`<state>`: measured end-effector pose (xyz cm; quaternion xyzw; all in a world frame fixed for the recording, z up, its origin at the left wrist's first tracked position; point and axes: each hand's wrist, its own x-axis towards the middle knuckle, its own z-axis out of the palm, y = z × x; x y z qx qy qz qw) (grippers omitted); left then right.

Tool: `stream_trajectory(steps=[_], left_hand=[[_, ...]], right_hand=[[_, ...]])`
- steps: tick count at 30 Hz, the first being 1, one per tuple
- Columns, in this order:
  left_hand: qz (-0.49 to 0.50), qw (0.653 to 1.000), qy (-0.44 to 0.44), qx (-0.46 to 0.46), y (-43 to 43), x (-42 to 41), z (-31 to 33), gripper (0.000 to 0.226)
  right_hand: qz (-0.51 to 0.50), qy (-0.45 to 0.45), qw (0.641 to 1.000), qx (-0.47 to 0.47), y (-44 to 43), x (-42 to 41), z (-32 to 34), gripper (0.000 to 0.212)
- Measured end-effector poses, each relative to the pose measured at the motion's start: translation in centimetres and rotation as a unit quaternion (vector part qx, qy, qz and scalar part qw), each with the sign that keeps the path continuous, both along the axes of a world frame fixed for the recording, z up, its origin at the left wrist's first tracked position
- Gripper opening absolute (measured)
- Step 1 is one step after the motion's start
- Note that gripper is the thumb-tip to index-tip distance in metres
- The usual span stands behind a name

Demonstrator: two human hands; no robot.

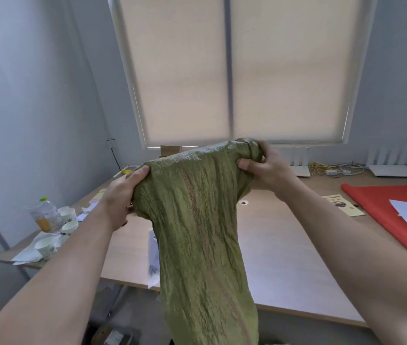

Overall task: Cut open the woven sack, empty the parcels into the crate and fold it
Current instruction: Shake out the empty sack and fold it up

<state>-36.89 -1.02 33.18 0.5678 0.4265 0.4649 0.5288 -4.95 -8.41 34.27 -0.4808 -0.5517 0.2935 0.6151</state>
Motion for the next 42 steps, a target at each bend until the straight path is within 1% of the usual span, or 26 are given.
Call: stream_trajectory(steps=[3,5,6,7,8,9,11,12,14,15,17,19,20,22,24,25,26,28,30,32,33,36,38,39,40,42], left_hand=[[-0.043,0.998,-0.029,-0.021,-0.4,0.3,0.3,0.063],[-0.092,0.994,-0.062,-0.006,-0.6,0.4,0.3,0.078],[-0.100,0.992,-0.078,0.006,-0.6,0.3,0.2,0.090],[-0.103,0.990,-0.094,0.017,-0.4,0.2,0.1,0.101],[-0.108,0.988,-0.109,0.025,-0.2,0.2,0.0,0.107],[-0.117,0.985,-0.122,0.026,-0.1,0.1,-0.2,0.109],[-0.120,0.983,-0.134,0.031,-0.1,0.3,-0.5,0.097],[-0.121,0.984,-0.127,0.038,-0.3,0.6,-0.6,0.094],[-0.106,0.988,-0.098,0.050,-0.4,1.0,-0.7,0.100],[-0.090,0.990,-0.093,0.056,-0.2,1.0,-0.8,0.099],[-0.063,0.992,-0.092,0.063,0.2,0.8,-0.9,0.087],[-0.054,0.994,-0.072,0.062,0.3,0.7,-0.9,0.078],[-0.053,0.995,-0.063,0.056,0.4,0.7,-1.0,0.074],[-0.039,0.997,-0.059,0.040,0.3,1.0,-1.1,0.057],[-0.018,0.997,-0.071,0.026,0.5,1.0,-1.1,0.039],[-0.010,0.996,-0.082,0.018,0.6,0.9,-1.0,0.035],[-0.009,0.996,-0.093,0.014,0.8,0.8,-1.0,0.035],[-0.007,0.994,-0.107,0.005,0.9,0.7,-0.9,0.044],[0.012,0.993,-0.118,-0.004,0.7,0.7,-0.8,0.048],[0.032,0.993,-0.118,-0.005,0.3,0.8,-0.6,0.043],[0.040,0.992,-0.118,-0.006,0.0,1.0,-0.3,0.045],[0.050,0.994,-0.100,0.008,-0.3,1.2,-0.6,0.074],[0.058,0.996,-0.064,0.026,-1.5,1.1,-0.2,0.084],[0.045,0.997,-0.025,0.053,-1.1,0.9,0.2,0.089],[0.029,0.996,0.030,0.079,-1.0,0.7,0.9,0.103],[0.009,0.980,0.148,0.131,-0.1,-0.5,1.6,0.146]], right_hand=[[-0.034,0.032,0.999,0.005,0.4,0.0,-0.4,0.022],[-0.035,0.054,0.998,0.006,0.7,0.0,-0.6,0.013],[-0.037,0.061,0.997,0.005,0.8,0.0,-0.6,0.018],[-0.040,0.070,0.997,0.000,0.9,0.0,-0.6,0.028],[-0.044,0.077,0.996,-0.009,0.9,0.0,-0.5,0.037],[-0.052,0.078,0.995,-0.020,0.9,0.0,-0.4,0.043],[-0.072,0.060,0.995,-0.029,0.9,0.0,-0.4,0.044],[-0.079,0.051,0.995,-0.029,0.9,0.0,-0.4,0.040],[-0.087,0.050,0.994,-0.033,1.0,0.0,-0.3,0.033],[-0.085,0.058,0.994,-0.040,1.0,0.1,-0.3,0.034],[-0.079,0.084,0.991,-0.067,0.9,0.0,-0.1,0.035],[-0.069,0.113,0.986,-0.097,0.7,-0.2,0.1,0.036],[-0.057,0.133,0.984,-0.107,0.6,-0.3,0.2,0.040],[0.001,0.166,0.981,-0.103,0.3,-0.4,0.2,0.052],[0.075,0.167,0.980,-0.074,-0.2,-0.3,0.1,0.066],[0.107,0.156,0.980,-0.057,-0.4,-0.2,-0.1,0.076],[0.132,0.138,0.981,-0.040,-0.4,-0.1,-0.5,0.087],[0.156,0.087,0.984,-0.014,-0.3,0.1,-1.0,0.103],[0.138,0.036,0.990,-0.007,0.0,0.0,-1.4,0.108],[0.086,-0.006,0.996,-0.004,0.4,-0.2,-1.6,0.103],[0.058,-0.019,0.998,0.003,0.5,-0.4,-1.7,0.097],[0.028,0.002,1.000,0.008,0.8,-0.6,-1.8,0.071],[0.018,0.020,1.000,0.002,0.9,-0.7,-2.0,0.055],[0.012,0.023,1.000,-0.001,1.0,-0.7,-2.0,0.048],[0.008,0.028,1.000,-0.004,1.0,-0.7,-2.1,0.039],[0.003,0.044,0.999,-0.008,1.2,-0.7,-2.0,0.023]])
